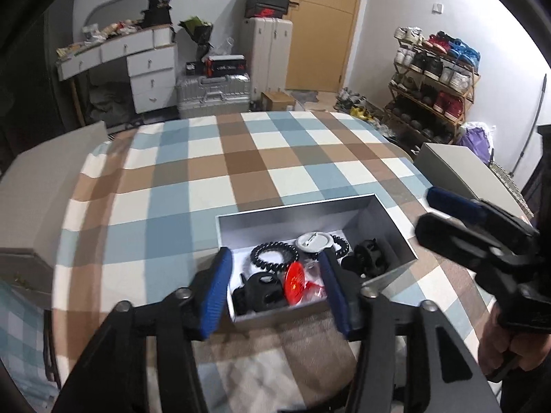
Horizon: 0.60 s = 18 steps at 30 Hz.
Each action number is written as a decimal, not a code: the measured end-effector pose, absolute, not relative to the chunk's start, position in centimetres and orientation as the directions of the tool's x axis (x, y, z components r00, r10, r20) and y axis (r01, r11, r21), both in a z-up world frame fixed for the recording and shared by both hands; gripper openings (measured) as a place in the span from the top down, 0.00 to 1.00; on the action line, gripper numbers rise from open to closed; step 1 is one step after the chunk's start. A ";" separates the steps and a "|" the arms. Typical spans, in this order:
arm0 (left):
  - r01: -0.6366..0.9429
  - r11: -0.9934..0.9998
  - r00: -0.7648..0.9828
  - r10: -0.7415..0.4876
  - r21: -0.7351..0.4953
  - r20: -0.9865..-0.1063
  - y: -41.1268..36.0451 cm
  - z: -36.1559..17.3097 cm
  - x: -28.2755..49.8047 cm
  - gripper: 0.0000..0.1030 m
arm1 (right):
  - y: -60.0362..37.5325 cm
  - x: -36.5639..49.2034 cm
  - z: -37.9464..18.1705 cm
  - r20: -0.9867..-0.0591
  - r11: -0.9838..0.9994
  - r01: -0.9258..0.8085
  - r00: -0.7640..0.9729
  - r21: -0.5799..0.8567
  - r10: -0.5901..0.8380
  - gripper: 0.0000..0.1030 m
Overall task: Organize jewelry
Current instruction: 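Open both grippers to drop the hair tie and badge into the box, then move the right gripper toward the black hair clip on the table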
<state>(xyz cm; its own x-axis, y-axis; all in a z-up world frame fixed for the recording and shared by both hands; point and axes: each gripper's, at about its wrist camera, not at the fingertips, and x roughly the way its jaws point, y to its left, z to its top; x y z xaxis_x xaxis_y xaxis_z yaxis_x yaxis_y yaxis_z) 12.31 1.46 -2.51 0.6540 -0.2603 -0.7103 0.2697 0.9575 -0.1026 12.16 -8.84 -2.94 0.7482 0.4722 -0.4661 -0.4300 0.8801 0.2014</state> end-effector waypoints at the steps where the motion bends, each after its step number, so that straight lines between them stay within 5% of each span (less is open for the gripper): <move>1: 0.252 0.962 0.670 -0.249 -0.100 -0.699 1.7 -2.1 11.7 0.41 | -9.0 11.6 -2.7 -0.458 0.883 -0.426 0.756 0.198 0.468 0.30; 3: 0.225 0.970 0.691 -0.224 -0.090 -0.687 2.0 -1.6 10.9 0.27 | -9.3 10.5 -2.2 -0.442 0.886 -0.417 0.768 0.204 0.464 0.25; 8: 0.178 0.982 0.741 -0.172 -0.056 -0.649 2.3 -0.7 8.7 0.20 | -10.2 7.6 -1.7 -0.407 0.889 -0.408 0.790 0.208 0.458 0.15; 15: 0.099 0.995 0.802 -0.069 0.019 -0.594 1.8 -0.7 6.0 0.02 | -10.2 4.0 -2.1 -0.393 0.890 -0.421 0.798 0.179 0.456 0.10; 18: 0.095 0.996 0.809 -0.074 0.004 -0.583 1.9 -0.9 4.8 0.02 | -9.8 2.9 -2.9 -0.408 0.884 -0.436 0.786 0.168 0.465 0.10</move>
<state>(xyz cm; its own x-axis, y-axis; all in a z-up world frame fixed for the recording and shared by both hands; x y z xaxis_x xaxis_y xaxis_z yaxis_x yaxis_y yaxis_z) 4.80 1.86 -0.87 0.8088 -0.0743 -0.5834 0.0946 0.9955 0.0044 2.89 -9.77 -2.87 0.7858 0.4646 -0.4083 -0.4355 0.8844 0.1680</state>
